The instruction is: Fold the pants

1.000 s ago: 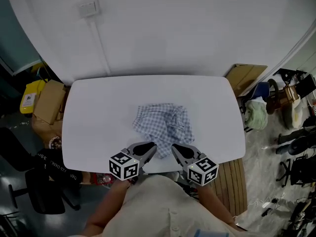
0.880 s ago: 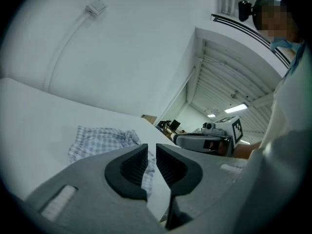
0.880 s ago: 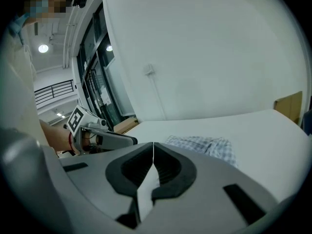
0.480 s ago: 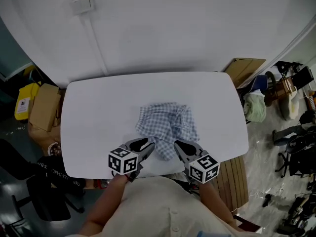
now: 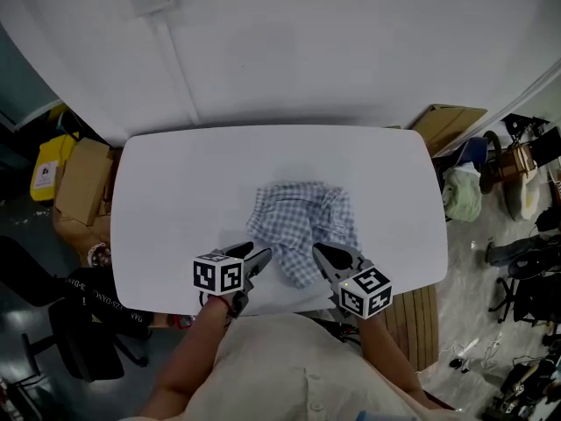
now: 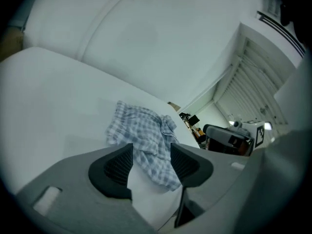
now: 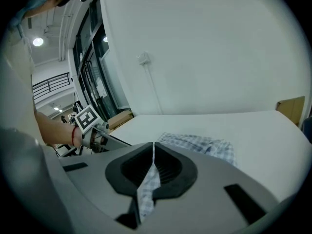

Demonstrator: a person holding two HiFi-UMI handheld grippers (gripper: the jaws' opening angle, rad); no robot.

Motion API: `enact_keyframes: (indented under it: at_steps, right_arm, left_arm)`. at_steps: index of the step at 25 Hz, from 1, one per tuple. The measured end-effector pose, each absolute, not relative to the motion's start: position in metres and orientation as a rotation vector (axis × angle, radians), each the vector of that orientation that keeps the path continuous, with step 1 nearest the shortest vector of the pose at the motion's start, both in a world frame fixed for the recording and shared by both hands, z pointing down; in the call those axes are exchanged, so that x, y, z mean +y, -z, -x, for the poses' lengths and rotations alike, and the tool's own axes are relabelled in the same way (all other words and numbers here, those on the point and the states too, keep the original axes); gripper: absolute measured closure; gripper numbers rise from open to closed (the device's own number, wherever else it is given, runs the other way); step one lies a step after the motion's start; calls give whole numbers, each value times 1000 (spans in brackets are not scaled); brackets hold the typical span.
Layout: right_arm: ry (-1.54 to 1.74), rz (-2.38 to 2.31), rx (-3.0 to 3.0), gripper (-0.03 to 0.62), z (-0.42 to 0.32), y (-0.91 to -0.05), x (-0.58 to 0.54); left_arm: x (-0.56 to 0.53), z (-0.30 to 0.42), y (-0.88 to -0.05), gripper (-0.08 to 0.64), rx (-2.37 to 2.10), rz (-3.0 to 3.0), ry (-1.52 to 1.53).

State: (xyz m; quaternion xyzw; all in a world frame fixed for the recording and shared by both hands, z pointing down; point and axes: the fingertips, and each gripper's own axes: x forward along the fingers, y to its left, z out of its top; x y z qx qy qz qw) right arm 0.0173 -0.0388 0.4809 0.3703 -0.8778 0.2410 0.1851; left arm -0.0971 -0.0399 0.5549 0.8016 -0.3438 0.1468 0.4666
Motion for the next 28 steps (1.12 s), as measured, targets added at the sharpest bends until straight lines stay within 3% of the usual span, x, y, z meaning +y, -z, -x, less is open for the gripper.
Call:
enact_keyframes:
  at_steps: [28]
  right_arm:
    - [-723, -958, -2436, 574, -18, -505, -60]
  left_arm:
    - [-98, 101, -628, 298, -874, -1373, -33]
